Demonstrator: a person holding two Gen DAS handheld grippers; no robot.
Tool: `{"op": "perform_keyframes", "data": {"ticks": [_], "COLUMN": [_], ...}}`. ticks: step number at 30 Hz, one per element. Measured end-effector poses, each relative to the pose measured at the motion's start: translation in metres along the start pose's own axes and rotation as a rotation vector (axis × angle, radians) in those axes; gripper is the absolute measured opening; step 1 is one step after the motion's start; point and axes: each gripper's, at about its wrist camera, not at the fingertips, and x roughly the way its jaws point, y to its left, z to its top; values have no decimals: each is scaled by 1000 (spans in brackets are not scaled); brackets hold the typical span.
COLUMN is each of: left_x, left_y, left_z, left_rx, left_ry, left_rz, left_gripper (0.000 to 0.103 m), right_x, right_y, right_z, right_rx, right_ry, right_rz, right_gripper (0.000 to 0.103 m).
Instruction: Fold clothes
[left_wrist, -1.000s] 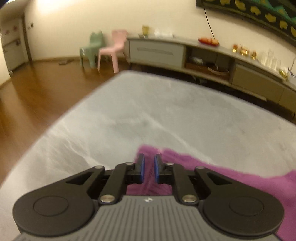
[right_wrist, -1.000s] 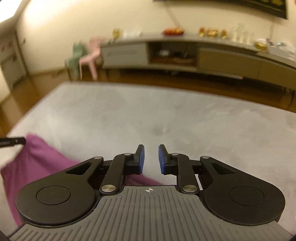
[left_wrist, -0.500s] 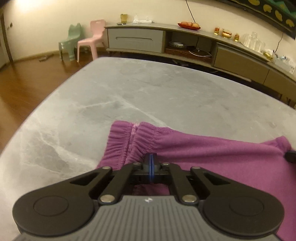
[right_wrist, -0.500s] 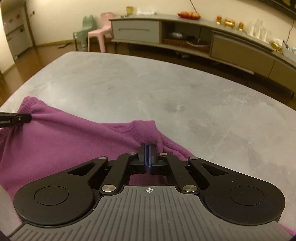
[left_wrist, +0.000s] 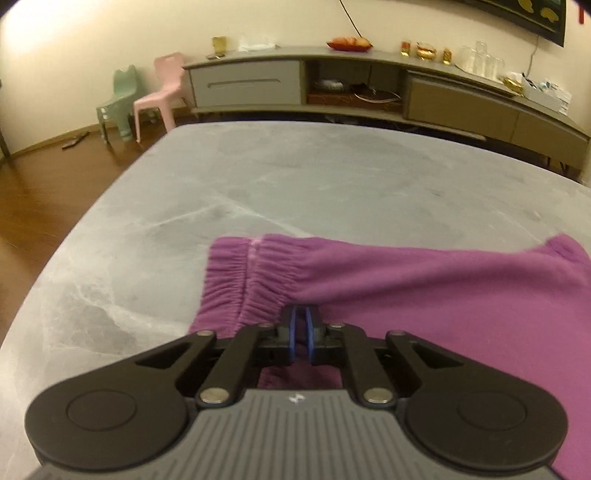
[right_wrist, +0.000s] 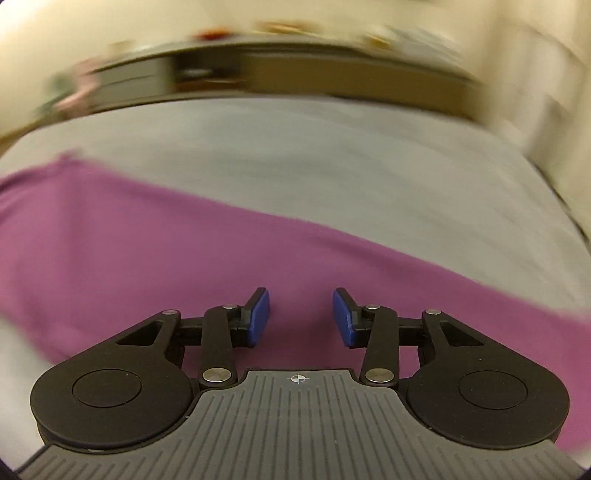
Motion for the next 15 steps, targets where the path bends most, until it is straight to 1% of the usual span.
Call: {"op": "perform_keyframes", "data": {"ticks": [1, 2, 3, 4, 7, 8, 9, 10, 11, 12, 13, 14, 15], "left_x": [1, 2, 3, 4, 4, 2, -1, -8, -18, -27, -35, -45, -48], "left_y": [-2, -4, -6, -10, -22, -24, -24, -23, -19, -17, -15, -14, -13], "left_z": [-1, -2, -3, -3, -1, 1, 3, 6, 9, 11, 11, 9, 5], "left_rx": [20, 39, 60, 81, 129, 132, 124, 111, 92, 75, 63, 58, 69], "left_ry": [-8, -15, -21, -25, -20, -11, 3, 8, 1, -9, -22, -26, -13], "left_rz": [32, 65, 93, 118, 183, 186, 170, 140, 90, 38, -23, -95, -148], "left_gripper": [4, 4, 4, 4, 4, 4, 4, 5, 7, 11, 12, 13, 15], "right_x": [0, -2, -3, -2, 3, 1, -4, -8, -17, -29, -36, -41, -45], "right_y": [-25, -48, -65, -80, -105, -109, -109, -108, -103, -96, -89, -84, -76], "right_z": [-6, -9, -9, -7, -2, -4, -8, -12, -14, -17, -19, -22, -25], "right_rx": [37, 69, 102, 136, 235, 267, 286, 290, 275, 252, 220, 181, 132], "right_ry": [4, -4, -3, 4, 2, -1, -5, -13, -34, -60, -84, -107, -107], "right_rz": [-14, -20, -28, -37, 28, 44, 52, 53, 58, 68, 98, 139, 168], "right_gripper": [43, 37, 12, 0, 0, 0, 0, 6, 26, 41, 58, 59, 59]}}
